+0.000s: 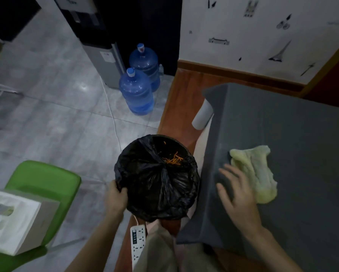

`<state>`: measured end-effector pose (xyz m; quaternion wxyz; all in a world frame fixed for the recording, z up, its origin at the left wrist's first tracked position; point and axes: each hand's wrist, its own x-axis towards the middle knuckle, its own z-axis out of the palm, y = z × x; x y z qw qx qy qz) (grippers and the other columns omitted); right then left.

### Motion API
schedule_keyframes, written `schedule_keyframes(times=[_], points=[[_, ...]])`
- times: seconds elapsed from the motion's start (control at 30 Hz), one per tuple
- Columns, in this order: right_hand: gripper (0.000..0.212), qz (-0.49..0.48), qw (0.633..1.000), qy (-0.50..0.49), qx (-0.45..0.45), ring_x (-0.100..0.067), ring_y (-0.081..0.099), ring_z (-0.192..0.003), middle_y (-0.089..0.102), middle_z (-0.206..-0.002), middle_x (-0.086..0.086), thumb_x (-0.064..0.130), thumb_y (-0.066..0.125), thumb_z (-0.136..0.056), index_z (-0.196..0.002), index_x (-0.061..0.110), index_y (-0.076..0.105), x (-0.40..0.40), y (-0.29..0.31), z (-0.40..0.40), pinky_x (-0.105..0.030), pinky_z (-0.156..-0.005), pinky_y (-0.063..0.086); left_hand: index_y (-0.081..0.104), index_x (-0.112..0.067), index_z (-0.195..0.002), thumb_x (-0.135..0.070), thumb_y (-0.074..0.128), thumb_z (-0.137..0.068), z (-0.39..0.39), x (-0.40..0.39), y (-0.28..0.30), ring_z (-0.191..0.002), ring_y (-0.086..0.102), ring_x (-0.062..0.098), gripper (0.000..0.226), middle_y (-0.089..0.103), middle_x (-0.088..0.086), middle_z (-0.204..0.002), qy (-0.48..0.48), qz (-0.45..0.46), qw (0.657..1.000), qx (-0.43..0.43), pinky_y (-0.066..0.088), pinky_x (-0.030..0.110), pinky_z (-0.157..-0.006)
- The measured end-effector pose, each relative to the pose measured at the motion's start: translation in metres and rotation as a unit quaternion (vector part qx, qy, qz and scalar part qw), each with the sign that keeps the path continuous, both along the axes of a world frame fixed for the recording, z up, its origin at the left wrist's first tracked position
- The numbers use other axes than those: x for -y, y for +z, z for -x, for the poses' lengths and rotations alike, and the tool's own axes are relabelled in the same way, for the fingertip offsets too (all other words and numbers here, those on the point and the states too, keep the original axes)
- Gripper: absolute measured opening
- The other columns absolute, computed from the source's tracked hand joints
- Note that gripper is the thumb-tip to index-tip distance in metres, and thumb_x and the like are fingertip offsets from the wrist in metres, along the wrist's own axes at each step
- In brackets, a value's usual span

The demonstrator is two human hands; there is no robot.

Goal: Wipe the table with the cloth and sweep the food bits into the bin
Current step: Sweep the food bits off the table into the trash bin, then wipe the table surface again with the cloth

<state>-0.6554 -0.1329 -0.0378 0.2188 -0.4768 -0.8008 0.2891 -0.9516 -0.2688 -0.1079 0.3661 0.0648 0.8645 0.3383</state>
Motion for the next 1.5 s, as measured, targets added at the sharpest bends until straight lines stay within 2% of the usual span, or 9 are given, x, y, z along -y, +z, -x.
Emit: schedule_keyframes(times=[0.17,0.3,0.47,0.63,0.83,0.97,1.13,1.3,1.5], points=[[0.047,0.219,0.975,-0.030,0.006,0.001,0.042,-0.123,0.040,-0.135,0.013,0.033,0.058,-0.096,-0.140,0.027,0.042,0.032,-0.035,0.086,-0.013,-0.100,0.037,0.047,-0.015,-0.118,0.000,0.049,-0.088,0.020,0.011,-0.041,-0.105,0.058,0.034,0.034,0.059,0.014,-0.112,0.051,-0.013,0.995,0.086,0.051,0.056,-0.091],[0.083,0.393,0.902,-0.179,-0.010,-0.021,0.049,-0.131,0.048,-0.140,0.002,0.055,0.069,-0.071,-0.142,0.027,0.037,0.036,-0.106,0.116,-0.045,-0.107,0.044,0.046,-0.012,-0.123,-0.001,0.050,-0.090,0.025,0.010,-0.058,-0.105,0.059,0.033,0.035,0.060,0.013,-0.112,0.089,-0.010,0.986,0.140,0.051,0.055,-0.091],[0.079,0.441,0.846,-0.296,-0.050,-0.026,0.051,-0.127,0.052,-0.137,-0.007,0.017,0.071,-0.082,-0.149,0.013,0.028,0.021,-0.193,0.145,-0.043,-0.109,0.042,0.044,-0.011,-0.113,-0.001,0.048,-0.091,0.028,-0.006,-0.109,-0.093,0.056,0.023,0.024,0.057,0.008,-0.104,0.095,-0.020,0.986,0.132,0.049,0.037,-0.076],[0.077,0.369,0.847,-0.378,-0.062,-0.027,0.044,-0.136,0.041,-0.149,0.002,0.023,0.049,-0.073,-0.146,0.036,0.026,0.012,-0.376,0.148,-0.050,-0.109,0.041,0.046,-0.033,-0.113,-0.023,0.056,-0.072,0.040,-0.012,-0.244,-0.109,0.058,0.029,0.043,0.059,0.008,-0.119,0.023,-0.017,0.991,0.127,0.050,0.055,-0.093],[0.046,0.430,0.828,-0.360,0.014,-0.034,0.050,-0.124,0.052,-0.138,-0.011,0.004,0.039,-0.101,-0.145,0.016,0.040,-0.016,-0.425,0.168,-0.036,-0.098,0.041,0.042,-0.024,-0.127,-0.028,0.055,-0.063,0.054,-0.020,-0.387,-0.106,0.059,0.031,0.065,0.059,0.008,-0.118,0.009,0.000,0.990,0.139,0.052,0.056,-0.089],[0.051,0.448,0.824,-0.347,-0.006,-0.031,0.048,-0.126,0.049,-0.142,-0.005,0.009,0.045,-0.100,-0.149,0.022,0.036,-0.011,-0.478,0.153,-0.046,-0.107,0.042,0.043,-0.015,-0.125,-0.009,0.059,-0.076,0.053,-0.027,-0.424,-0.110,0.058,0.031,0.052,0.058,0.012,-0.119,-0.009,-0.002,0.990,0.143,0.050,0.055,-0.093],[0.050,0.442,0.825,-0.351,0.005,-0.032,0.052,-0.123,0.054,-0.137,-0.009,0.008,0.051,-0.097,-0.145,0.020,0.043,-0.006,-0.506,0.135,-0.050,-0.106,0.043,0.041,-0.019,-0.132,-0.008,0.061,-0.076,0.047,-0.026,-0.454,-0.113,0.056,0.028,0.061,0.057,0.009,-0.125,-0.023,-0.009,0.987,0.158,0.049,0.054,-0.096],[0.062,0.462,0.827,-0.321,0.022,-0.032,0.047,-0.129,0.047,-0.142,-0.006,0.009,0.055,-0.095,-0.152,0.015,0.030,-0.007,-0.495,0.137,-0.047,-0.110,0.039,0.048,-0.004,-0.129,-0.010,0.067,-0.080,0.043,-0.029,-0.445,-0.109,0.058,0.032,0.053,0.060,0.010,-0.114,-0.047,-0.011,0.990,0.136,0.049,0.045,-0.093],[0.067,0.374,0.901,-0.076,0.205,-0.029,0.032,-0.141,0.023,-0.156,-0.011,0.016,0.050,-0.098,-0.155,0.009,0.015,-0.018,-0.384,0.177,-0.036,-0.113,0.031,0.060,-0.017,-0.100,-0.012,0.058,-0.090,0.053,-0.012,-0.349,-0.091,0.065,0.031,0.011,0.067,0.009,-0.099,-0.087,0.030,0.992,0.086,0.054,0.050,-0.086]])
